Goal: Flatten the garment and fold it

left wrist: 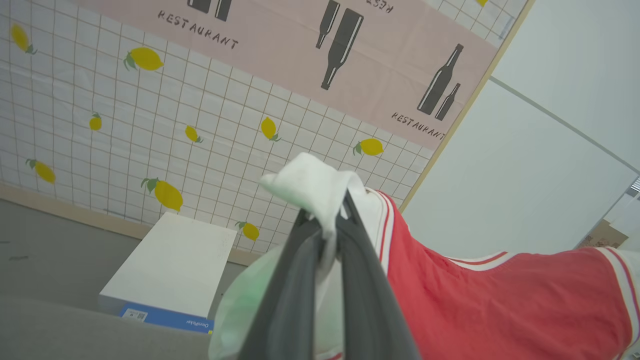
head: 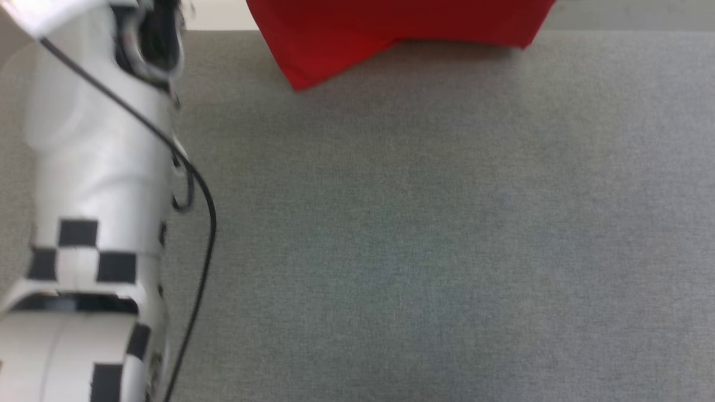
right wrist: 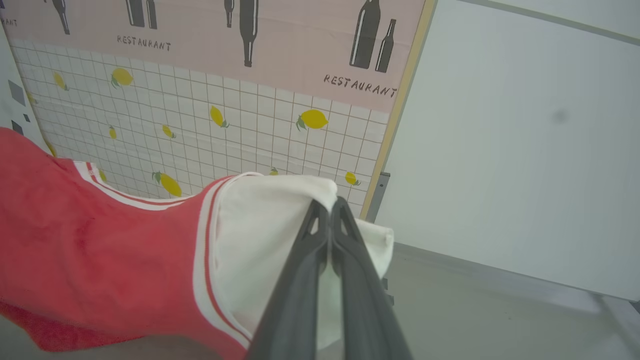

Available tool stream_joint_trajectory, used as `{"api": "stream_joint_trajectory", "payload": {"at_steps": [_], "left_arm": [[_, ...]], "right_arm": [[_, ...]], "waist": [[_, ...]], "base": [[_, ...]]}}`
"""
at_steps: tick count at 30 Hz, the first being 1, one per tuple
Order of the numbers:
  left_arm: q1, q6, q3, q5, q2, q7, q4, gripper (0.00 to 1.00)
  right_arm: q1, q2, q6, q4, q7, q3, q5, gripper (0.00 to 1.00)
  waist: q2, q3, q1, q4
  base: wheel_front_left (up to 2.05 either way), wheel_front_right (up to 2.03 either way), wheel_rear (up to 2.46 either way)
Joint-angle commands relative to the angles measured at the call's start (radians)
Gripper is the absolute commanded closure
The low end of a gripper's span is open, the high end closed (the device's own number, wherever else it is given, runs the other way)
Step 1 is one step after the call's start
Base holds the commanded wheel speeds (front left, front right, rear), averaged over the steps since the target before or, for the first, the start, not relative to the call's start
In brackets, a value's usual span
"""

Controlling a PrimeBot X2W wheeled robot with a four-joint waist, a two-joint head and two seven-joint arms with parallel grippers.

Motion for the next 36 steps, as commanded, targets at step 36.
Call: {"api": "stream_joint_trajectory", "payload": {"at_steps": [36], "left_arm": [[1.267, 0.149, -0.125, -0.016, 0.084, 0.073, -0.388, 1.0]], "right_arm": [[1.388, -0.011, -0.002, -0.425, 0.131, -0.233, 0.104, 1.0]], "waist": [[0.0, -0.34, -0.0001, 0.018]], "base": [[0.0, 0.0, 0.0]]}}
